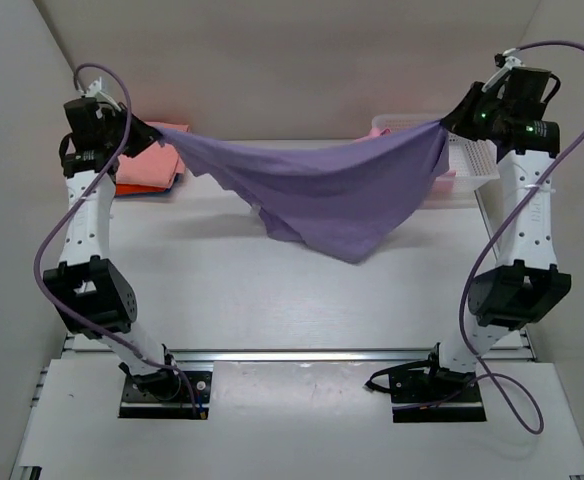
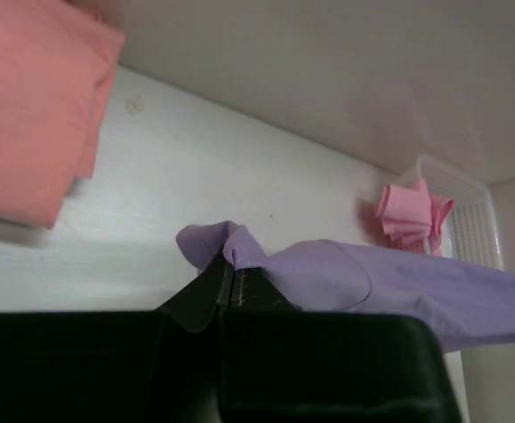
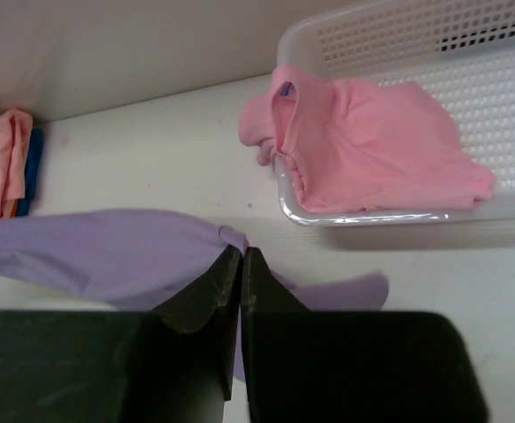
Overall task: Fold and stack the t-shirts
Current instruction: Flatten out the tshirt
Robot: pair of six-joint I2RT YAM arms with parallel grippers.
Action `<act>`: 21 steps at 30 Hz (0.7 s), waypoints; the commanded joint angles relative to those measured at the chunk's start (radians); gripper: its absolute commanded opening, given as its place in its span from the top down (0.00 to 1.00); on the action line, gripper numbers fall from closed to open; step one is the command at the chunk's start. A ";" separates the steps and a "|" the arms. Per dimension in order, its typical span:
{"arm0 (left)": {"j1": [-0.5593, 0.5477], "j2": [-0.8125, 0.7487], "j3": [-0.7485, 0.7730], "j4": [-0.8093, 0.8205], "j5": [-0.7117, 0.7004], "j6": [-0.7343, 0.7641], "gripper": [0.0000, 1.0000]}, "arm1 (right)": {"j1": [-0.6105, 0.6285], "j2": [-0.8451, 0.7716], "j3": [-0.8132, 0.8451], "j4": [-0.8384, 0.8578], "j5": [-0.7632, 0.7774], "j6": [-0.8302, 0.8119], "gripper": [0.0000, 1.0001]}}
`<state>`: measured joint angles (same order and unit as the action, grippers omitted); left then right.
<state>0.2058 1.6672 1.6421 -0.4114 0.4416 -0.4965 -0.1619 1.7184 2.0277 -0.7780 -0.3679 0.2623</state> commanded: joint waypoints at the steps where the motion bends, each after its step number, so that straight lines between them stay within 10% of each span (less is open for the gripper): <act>1: 0.003 -0.139 0.110 0.033 -0.047 0.035 1.00 | -0.017 -0.152 -0.005 0.103 0.064 0.003 0.99; 11: 0.003 -0.506 -0.654 0.154 -0.165 0.064 1.00 | -0.036 -0.477 -0.632 0.065 0.067 -0.090 1.00; 21: -0.017 -0.509 -0.415 0.033 -0.235 0.049 1.00 | -0.042 -0.622 -0.520 0.023 -0.002 -0.091 1.00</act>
<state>0.2012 1.1694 1.0969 -0.4080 0.2245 -0.4526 -0.1970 1.1423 1.3872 -0.8410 -0.3370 0.1738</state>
